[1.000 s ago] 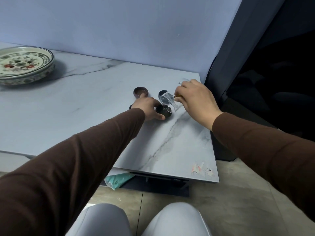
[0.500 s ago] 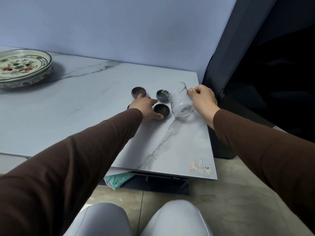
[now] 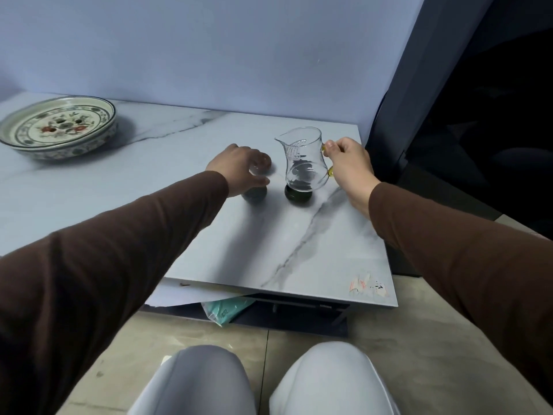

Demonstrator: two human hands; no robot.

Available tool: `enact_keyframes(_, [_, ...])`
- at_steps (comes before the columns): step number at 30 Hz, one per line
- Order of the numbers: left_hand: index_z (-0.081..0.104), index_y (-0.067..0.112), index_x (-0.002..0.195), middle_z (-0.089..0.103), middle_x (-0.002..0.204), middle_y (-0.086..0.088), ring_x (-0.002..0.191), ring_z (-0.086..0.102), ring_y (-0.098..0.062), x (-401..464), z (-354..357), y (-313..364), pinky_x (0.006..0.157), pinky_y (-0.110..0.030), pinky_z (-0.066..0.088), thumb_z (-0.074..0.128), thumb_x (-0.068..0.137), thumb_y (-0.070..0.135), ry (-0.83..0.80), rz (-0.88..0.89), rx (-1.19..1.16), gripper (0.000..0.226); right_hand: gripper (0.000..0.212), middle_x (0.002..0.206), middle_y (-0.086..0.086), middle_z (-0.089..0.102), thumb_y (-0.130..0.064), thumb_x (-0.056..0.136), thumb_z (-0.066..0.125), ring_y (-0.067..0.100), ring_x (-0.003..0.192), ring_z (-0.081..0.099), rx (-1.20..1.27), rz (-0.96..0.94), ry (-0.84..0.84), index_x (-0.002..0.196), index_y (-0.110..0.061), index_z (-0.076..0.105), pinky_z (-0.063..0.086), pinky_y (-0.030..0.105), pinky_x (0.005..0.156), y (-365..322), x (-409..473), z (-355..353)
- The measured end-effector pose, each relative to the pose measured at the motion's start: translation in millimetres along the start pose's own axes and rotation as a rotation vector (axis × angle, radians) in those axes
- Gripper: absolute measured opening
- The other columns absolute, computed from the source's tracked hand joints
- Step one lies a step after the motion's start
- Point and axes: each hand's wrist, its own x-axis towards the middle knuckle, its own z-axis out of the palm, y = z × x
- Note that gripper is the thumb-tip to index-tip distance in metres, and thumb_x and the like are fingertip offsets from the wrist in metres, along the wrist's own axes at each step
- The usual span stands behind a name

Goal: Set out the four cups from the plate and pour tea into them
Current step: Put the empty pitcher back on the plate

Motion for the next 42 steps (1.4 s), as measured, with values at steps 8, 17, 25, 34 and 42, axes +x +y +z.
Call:
enact_keyframes(8, [0.061, 0.028, 0.115, 0.064, 0.115, 0.008, 0.109, 0.052, -0.018, 9.6, -17.6, -42.9, 0.087, -0.035, 0.043, 0.067, 0.082, 0.046, -0.008, 0.008, 0.030, 0.038, 0.029, 0.080, -0.013, 0.061, -0.038, 0.100, 0.045, 0.007, 0.069, 0.051, 0.066, -0.066, -0.061, 0.088, -0.018, 0.063, 0.040, 0.028, 0.065, -13.1, 13.4, 40.2])
enact_keyframes(17, [0.062, 0.027, 0.115, 0.065, 0.114, 0.006, 0.106, 0.053, -0.019, 43.1, -7.4, -94.8, 0.087, -0.036, 0.045, 0.065, 0.085, 0.044, -0.092, 0.005, 0.030, 0.035, 0.035, 0.081, -0.013, 0.062, -0.036, 0.102, 0.045, 0.007, 0.073, 0.053, 0.100, -0.054, -0.174, 0.092, -0.006, 0.060, 0.042, 0.029, 0.071, -16.8, 46.1, 77.7])
enact_keyframes(25, [0.061, 0.028, 0.115, 0.064, 0.113, 0.006, 0.108, 0.053, -0.019, 21.9, -73.2, -98.3, 0.089, -0.035, 0.044, 0.065, 0.085, 0.043, -0.207, -0.157, -0.067, 0.034, 0.028, 0.075, 0.002, 0.055, -0.027, 0.102, 0.049, 0.011, 0.068, 0.044, 0.100, 0.055, -0.268, 0.081, -0.009, 0.054, 0.035, 0.027, 0.063, -71.2, 23.9, 71.9])
enact_keyframes(34, [0.064, 0.025, 0.113, 0.066, 0.111, 0.004, 0.106, 0.055, -0.022, -36.7, -196.9, -87.3, 0.091, -0.038, 0.046, 0.067, 0.084, 0.037, -0.218, -0.416, -0.256, 0.032, 0.027, 0.068, -0.008, 0.047, -0.032, 0.099, 0.047, 0.010, 0.065, 0.040, 0.145, 0.226, -0.330, 0.078, -0.016, 0.049, 0.034, 0.032, 0.064, -193.8, -30.8, 59.9])
enact_keyframes(42, [0.064, 0.023, 0.114, 0.066, 0.111, 0.002, 0.108, 0.055, -0.022, -93.4, -291.6, -154.9, 0.092, -0.038, 0.047, 0.068, 0.083, 0.036, -0.232, -0.446, -0.289, 0.034, 0.027, 0.075, -0.002, 0.053, -0.032, 0.100, 0.045, 0.013, 0.071, 0.045, 0.072, 0.224, -0.348, 0.084, -0.010, 0.051, 0.034, 0.031, 0.066, -316.9, -88.8, 112.8])
